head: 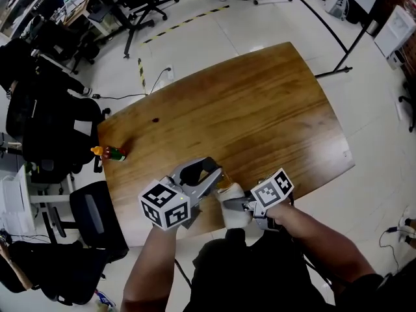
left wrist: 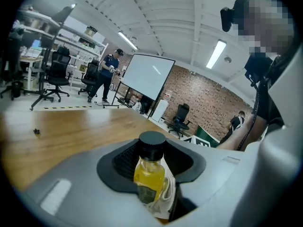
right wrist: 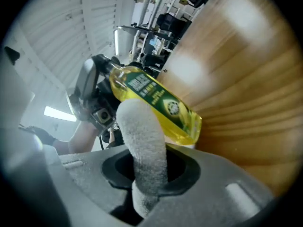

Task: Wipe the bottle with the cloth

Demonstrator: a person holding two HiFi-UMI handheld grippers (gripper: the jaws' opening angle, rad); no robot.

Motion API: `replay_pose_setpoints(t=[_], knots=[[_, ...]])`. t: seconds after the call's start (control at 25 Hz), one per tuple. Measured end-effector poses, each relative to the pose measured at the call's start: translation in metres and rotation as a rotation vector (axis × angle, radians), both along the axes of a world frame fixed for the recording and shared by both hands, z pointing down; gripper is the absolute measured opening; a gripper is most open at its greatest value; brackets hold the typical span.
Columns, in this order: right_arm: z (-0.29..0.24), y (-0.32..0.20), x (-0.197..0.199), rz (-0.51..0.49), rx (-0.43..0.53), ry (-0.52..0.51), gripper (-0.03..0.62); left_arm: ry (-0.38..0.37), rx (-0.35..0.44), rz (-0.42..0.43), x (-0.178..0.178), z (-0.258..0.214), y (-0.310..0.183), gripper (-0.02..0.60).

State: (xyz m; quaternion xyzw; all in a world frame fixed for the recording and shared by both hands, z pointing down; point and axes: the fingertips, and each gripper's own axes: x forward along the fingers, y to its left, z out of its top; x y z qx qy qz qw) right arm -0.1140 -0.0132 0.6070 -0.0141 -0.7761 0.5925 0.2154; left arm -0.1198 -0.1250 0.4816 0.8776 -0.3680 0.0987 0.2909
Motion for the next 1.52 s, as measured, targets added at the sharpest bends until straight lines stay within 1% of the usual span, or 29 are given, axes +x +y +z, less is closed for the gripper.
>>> replay_pose_setpoints(t=[0.16, 0.32, 0.36, 0.4, 0.44, 0.52, 0.56, 0.6, 0.68, 0.72, 0.76, 0.84, 0.92, 0.96, 1.0, 1.12, 1.32, 1.4, 1.52], knots=[[0.019, 0.009, 0.005, 0.025, -0.044, 0.056, 0.074, 0.018, 0.0, -0.016, -0.007, 0.0, -0.001, 0.178], [0.037, 0.018, 0.011, 0.066, -0.161, 0.1, 0.074, 0.035, -0.004, -0.026, -0.012, 0.002, -0.003, 0.179], [0.04, 0.02, 0.014, 0.066, -0.175, 0.115, 0.074, 0.035, -0.004, -0.026, -0.013, 0.003, -0.003, 0.178], [0.042, 0.022, 0.017, 0.056, -0.16, 0.134, 0.074, 0.033, -0.001, -0.023, -0.013, 0.003, -0.004, 0.178], [0.04, 0.022, 0.021, 0.036, -0.11, 0.155, 0.074, 0.028, 0.004, -0.017, -0.012, 0.003, -0.003, 0.178], [0.025, 0.014, 0.031, 0.015, 0.052, 0.165, 0.074, 0.009, 0.027, 0.007, -0.009, 0.0, 0.003, 0.178], [0.01, 0.003, 0.036, 0.041, 0.126, 0.135, 0.074, -0.005, 0.046, 0.025, -0.006, -0.003, 0.008, 0.178], [-0.008, -0.01, 0.042, 0.091, 0.179, 0.085, 0.074, -0.02, 0.069, 0.045, -0.002, -0.006, 0.014, 0.178], [-0.044, -0.04, 0.055, 0.23, 0.224, -0.041, 0.074, -0.047, 0.126, 0.097, 0.005, -0.011, 0.028, 0.178], [-0.06, -0.054, 0.061, 0.299, 0.217, -0.115, 0.074, -0.059, 0.158, 0.128, 0.008, -0.012, 0.036, 0.178], [-0.075, -0.065, 0.065, 0.358, 0.189, -0.202, 0.074, -0.068, 0.191, 0.163, 0.012, -0.013, 0.044, 0.179], [-0.103, -0.078, 0.069, 0.426, 0.096, -0.399, 0.074, -0.084, 0.247, 0.234, 0.019, -0.014, 0.058, 0.18], [-0.123, -0.078, 0.062, 0.416, 0.007, -0.565, 0.074, -0.095, 0.273, 0.288, 0.025, -0.013, 0.067, 0.181], [-0.126, -0.075, 0.055, 0.391, -0.024, -0.609, 0.074, -0.102, 0.278, 0.308, 0.027, -0.013, 0.07, 0.179], [-0.123, -0.072, 0.048, 0.365, -0.038, -0.614, 0.074, -0.108, 0.279, 0.322, 0.028, -0.013, 0.072, 0.179], [-0.095, -0.066, 0.033, 0.313, -0.027, -0.521, 0.074, -0.133, 0.292, 0.349, 0.033, -0.013, 0.075, 0.179], [-0.069, -0.071, 0.028, 0.307, -0.03, -0.452, 0.074, -0.134, 0.276, 0.322, 0.028, -0.013, 0.073, 0.179], [-0.055, -0.07, 0.027, 0.289, -0.01, -0.394, 0.074, -0.127, 0.271, 0.309, 0.026, -0.014, 0.072, 0.179], [-0.023, -0.066, 0.027, 0.254, 0.031, -0.263, 0.074, -0.123, 0.272, 0.306, 0.026, -0.014, 0.073, 0.179]])
